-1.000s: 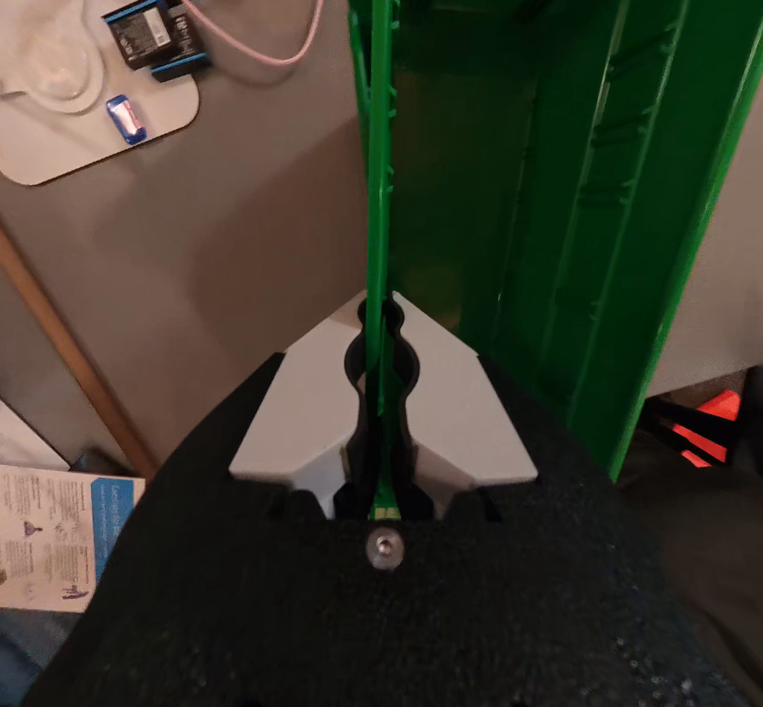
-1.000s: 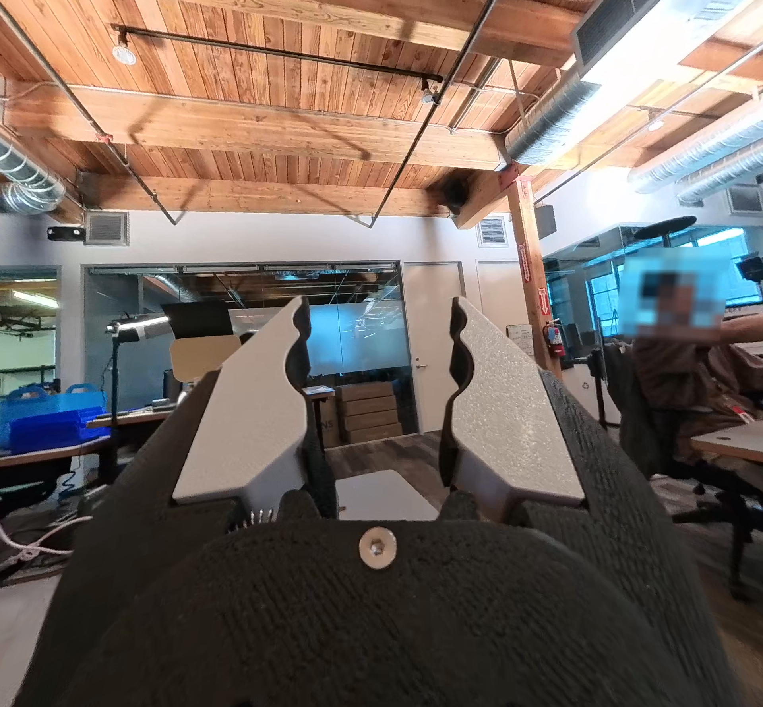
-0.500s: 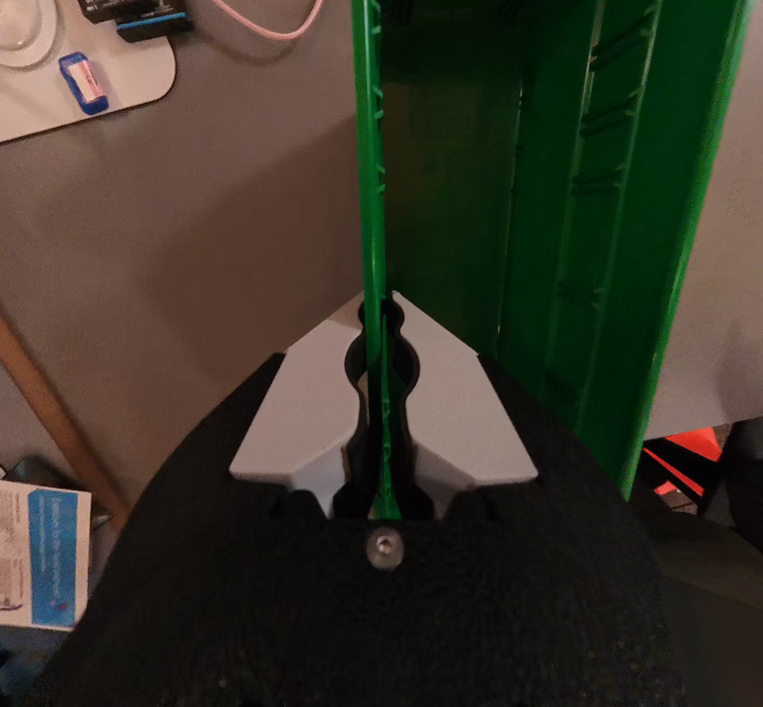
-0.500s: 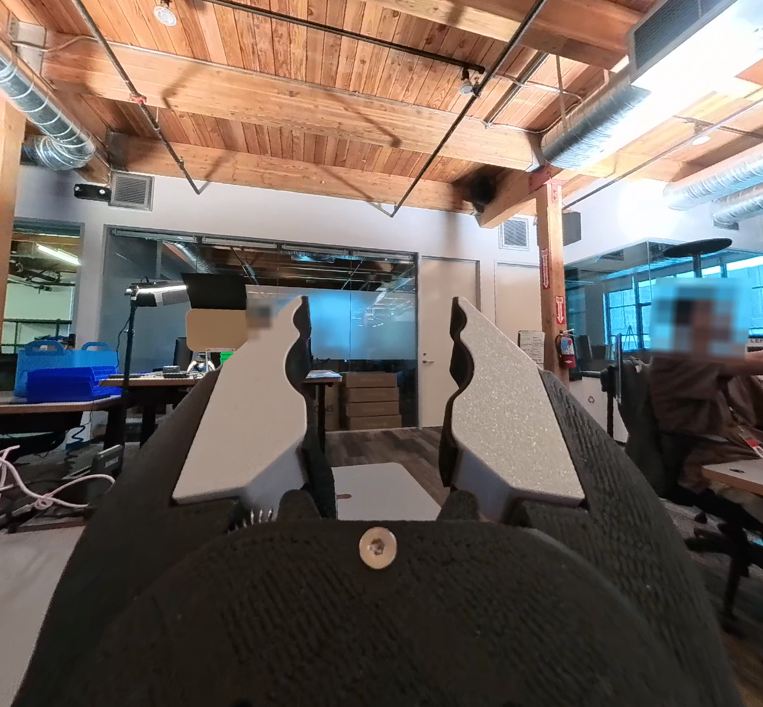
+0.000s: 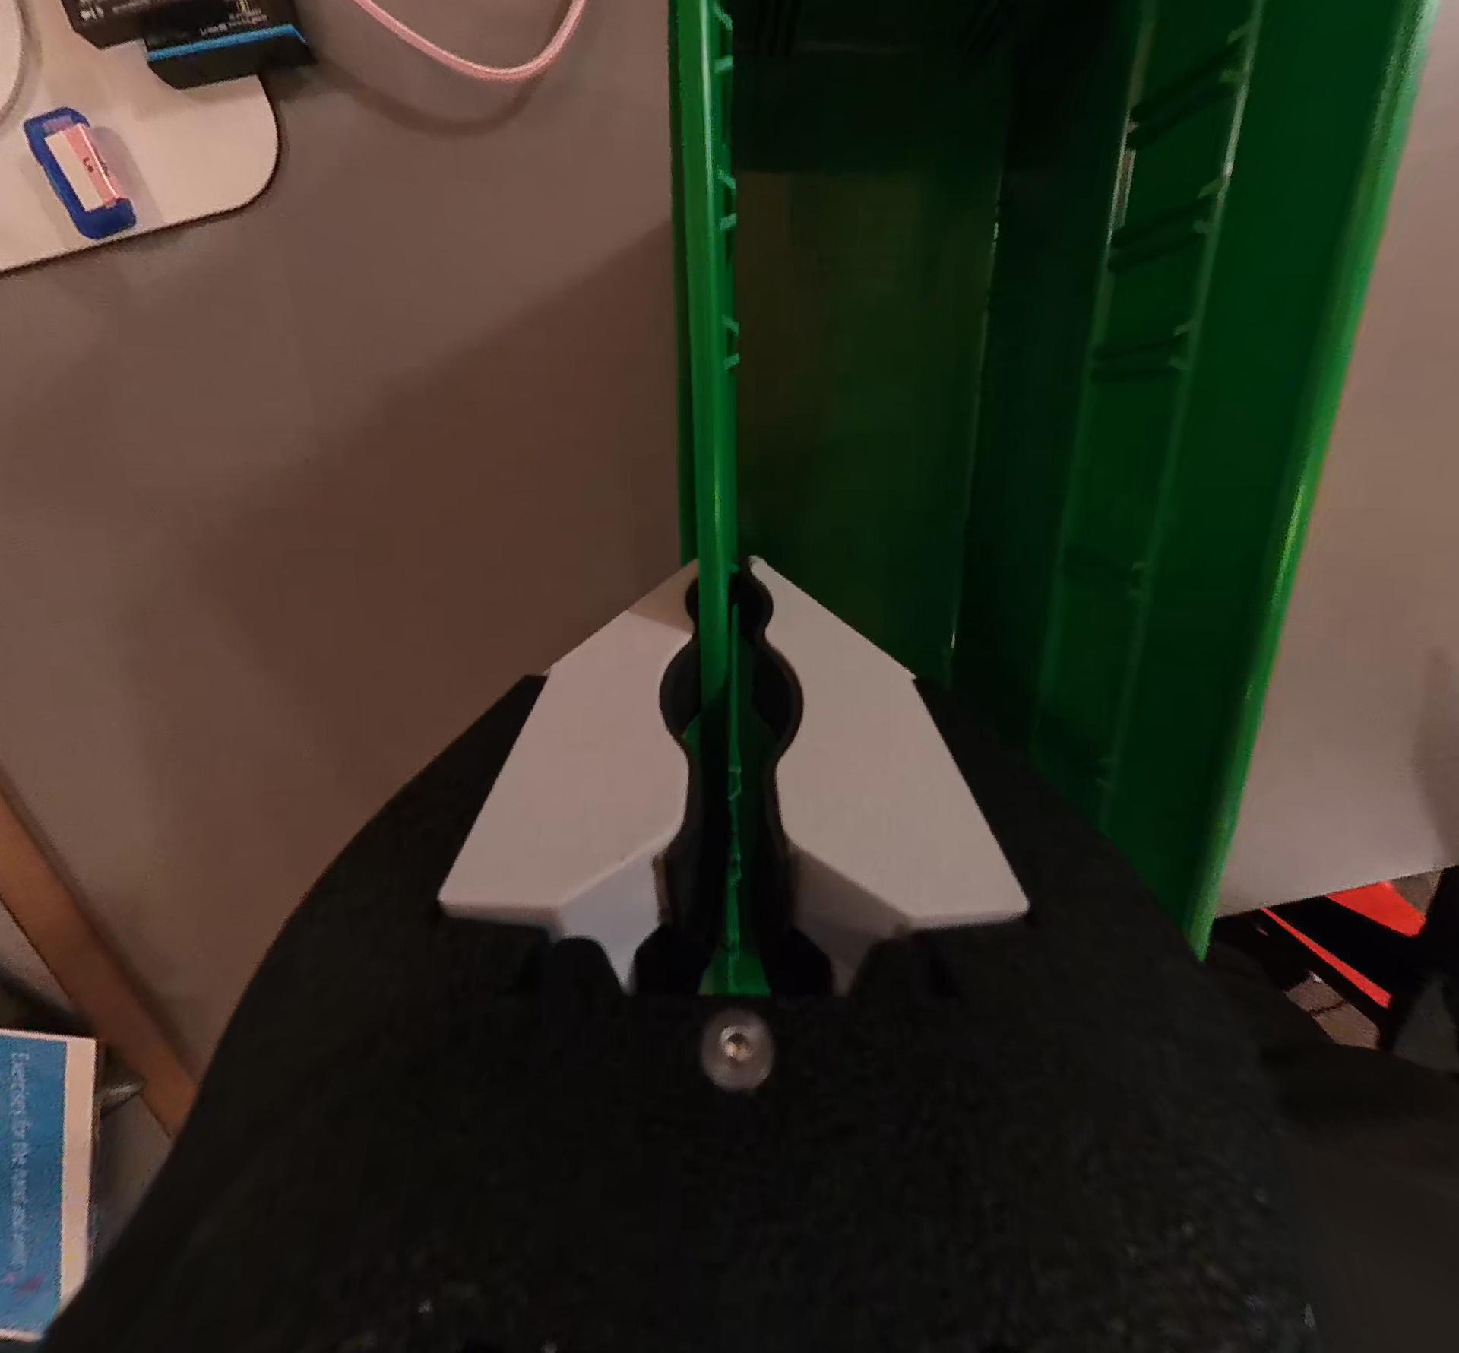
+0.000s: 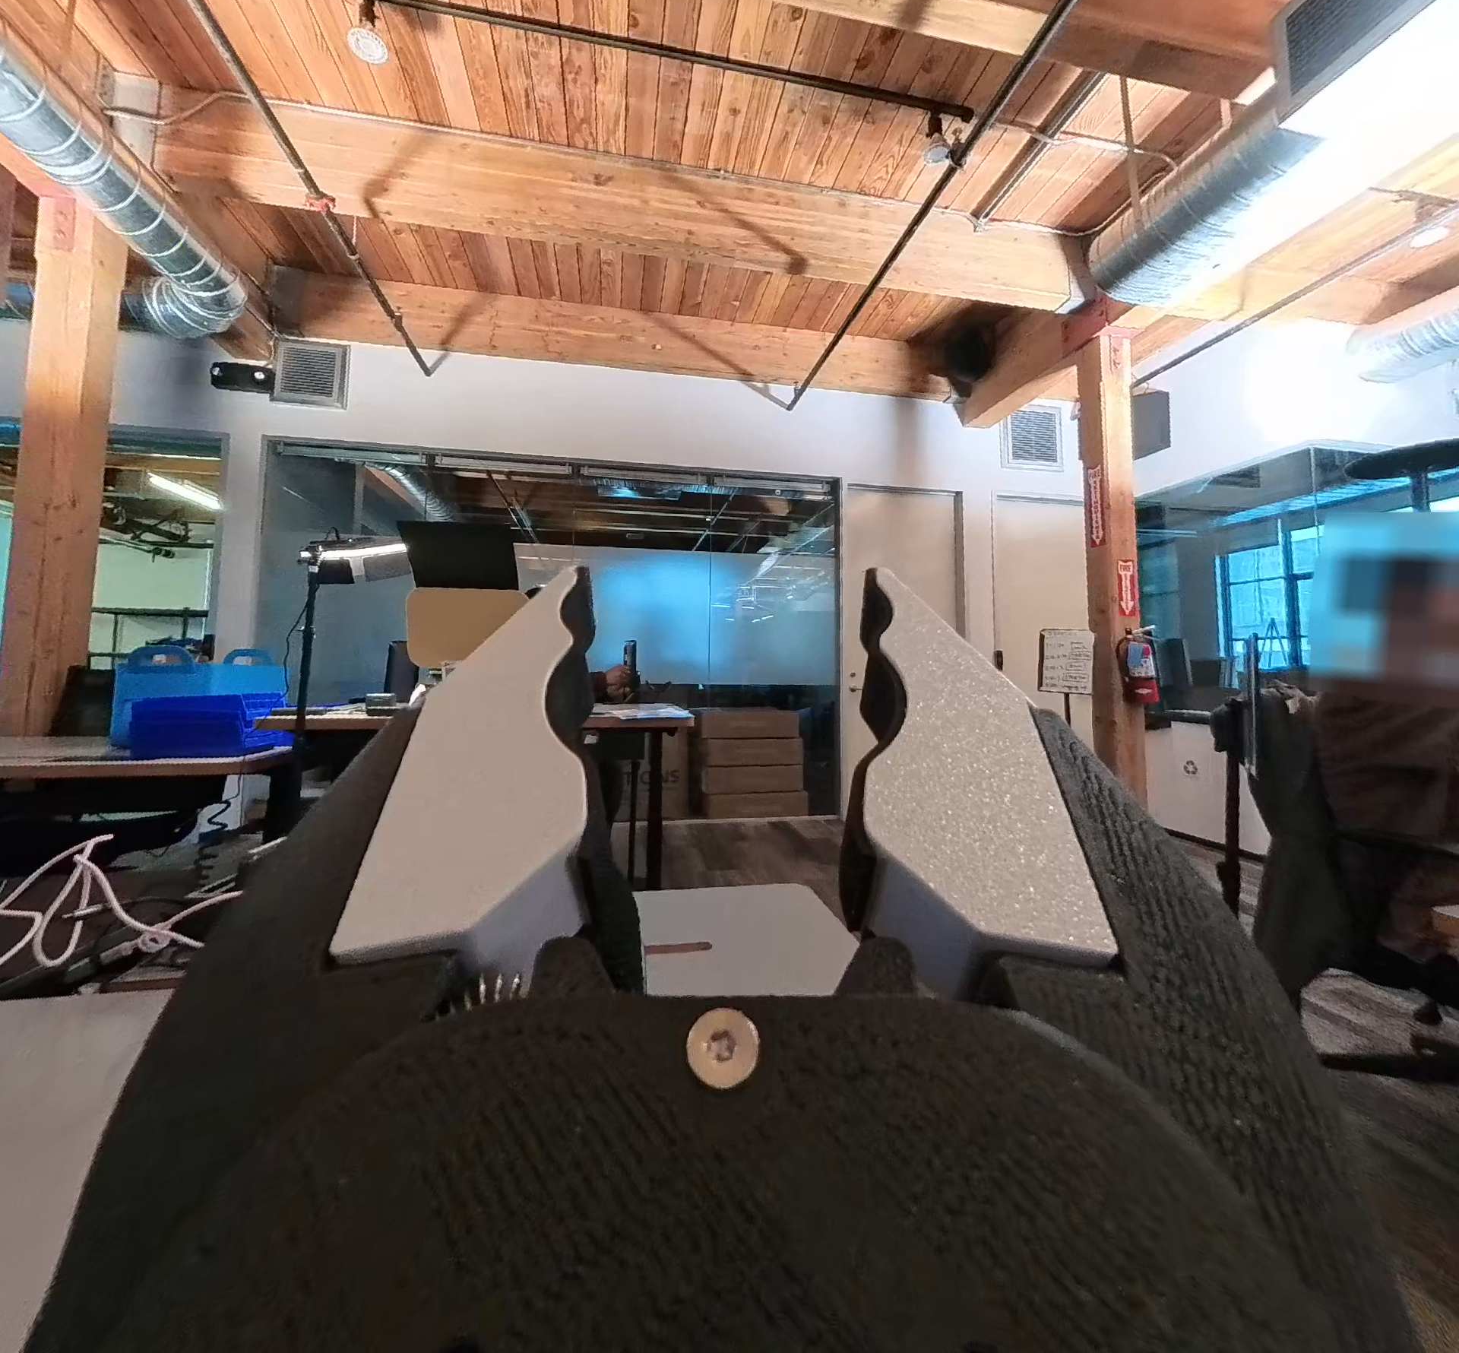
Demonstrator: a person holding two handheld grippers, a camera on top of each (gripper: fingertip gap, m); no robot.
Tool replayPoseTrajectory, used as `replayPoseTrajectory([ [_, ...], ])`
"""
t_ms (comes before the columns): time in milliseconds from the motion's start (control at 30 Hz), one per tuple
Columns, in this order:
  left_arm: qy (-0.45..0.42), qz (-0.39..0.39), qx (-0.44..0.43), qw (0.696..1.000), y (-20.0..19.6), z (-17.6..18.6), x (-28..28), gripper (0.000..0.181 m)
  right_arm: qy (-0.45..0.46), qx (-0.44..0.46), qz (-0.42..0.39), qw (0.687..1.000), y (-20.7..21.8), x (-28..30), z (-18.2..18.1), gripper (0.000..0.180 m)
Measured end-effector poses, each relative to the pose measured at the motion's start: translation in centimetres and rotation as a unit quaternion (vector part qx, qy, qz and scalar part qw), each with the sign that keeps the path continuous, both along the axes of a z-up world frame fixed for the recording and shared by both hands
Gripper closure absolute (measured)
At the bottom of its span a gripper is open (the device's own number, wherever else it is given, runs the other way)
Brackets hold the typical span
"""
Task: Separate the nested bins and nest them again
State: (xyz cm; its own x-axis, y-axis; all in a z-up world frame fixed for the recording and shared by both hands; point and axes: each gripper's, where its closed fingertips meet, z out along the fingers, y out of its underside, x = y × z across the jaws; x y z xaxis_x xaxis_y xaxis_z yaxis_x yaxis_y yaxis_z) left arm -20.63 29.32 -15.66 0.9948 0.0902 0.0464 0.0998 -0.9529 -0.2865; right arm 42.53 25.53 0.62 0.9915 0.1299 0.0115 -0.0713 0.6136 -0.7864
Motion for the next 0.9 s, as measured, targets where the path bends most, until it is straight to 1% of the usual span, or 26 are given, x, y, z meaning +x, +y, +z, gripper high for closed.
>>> replayPoseTrajectory([
  [100, 0.006, -0.010, 0.018, 1.000, -0.1, 0.0, 0.1, 0.177, -0.007, -0.004, 0.001, 1.000, 0.2, -0.5, -0.1, 0.112],
  [133, -0.006, -0.016, 0.023, 1.000, -0.1, 0.1, 0.5, 0.169, -0.009, -0.005, 0.001, 1.000, 0.3, -0.6, -0.1, 0.112],
  [167, -0.033, -0.017, 0.030, 0.999, -0.1, 0.3, 1.2, 0.156, -0.011, -0.005, 0.002, 1.000, 0.3, -0.8, -0.1, 0.112],
  [233, -0.104, -0.019, 0.052, 0.993, 0.1, 1.3, 3.0, 0.119, -0.013, -0.005, 0.002, 1.000, 0.2, -1.0, -0.1, 0.112],
  [267, -0.122, -0.021, 0.071, 0.990, 0.3, 2.1, 3.4, 0.104, -0.014, -0.005, 0.003, 1.000, 0.2, -1.1, -0.1, 0.112],
  [300, -0.131, -0.027, 0.092, 0.987, 0.5, 2.8, 3.6, 0.096, -0.016, -0.005, 0.003, 1.000, 0.2, -1.2, -0.1, 0.112],
  [433, -0.145, -0.063, 0.127, 0.979, -0.9, 4.0, 4.2, 0.084, -0.019, -0.003, 0.000, 1.000, 0.1, -1.3, 0.0, 0.112],
  [533, -0.146, -0.086, 0.180, 0.969, -2.7, 5.3, 4.4, 0.082, -0.018, -0.003, 0.001, 1.000, 0.1, -1.2, 0.0, 0.112],
  [600, -0.153, -0.092, 0.246, 0.953, -4.2, 6.8, 4.3, 0.082, -0.018, -0.002, 0.000, 1.000, 0.1, -1.2, 0.0, 0.112],
  [667, -0.170, -0.089, 0.334, 0.923, -5.9, 8.4, 4.1, 0.080, -0.018, -0.003, 0.000, 1.000, 0.1, -1.2, 0.0, 0.112],
  [733, -0.181, -0.068, 0.414, 0.890, -7.8, 8.9, 3.2, 0.074, -0.018, -0.003, 0.005, 1.000, 0.2, -1.5, 0.0, 0.112],
  [833, -0.203, -0.029, 0.478, 0.854, -10.1, 6.6, 1.7, 0.064, -0.028, -0.003, 0.012, 1.000, 0.2, -2.6, 0.0, 0.112],
  [900, -0.236, -0.019, 0.517, 0.823, -11.1, 4.9, 1.6, 0.058, -0.044, -0.005, 0.012, 0.999, 0.2, -3.5, 0.0, 0.112],
])
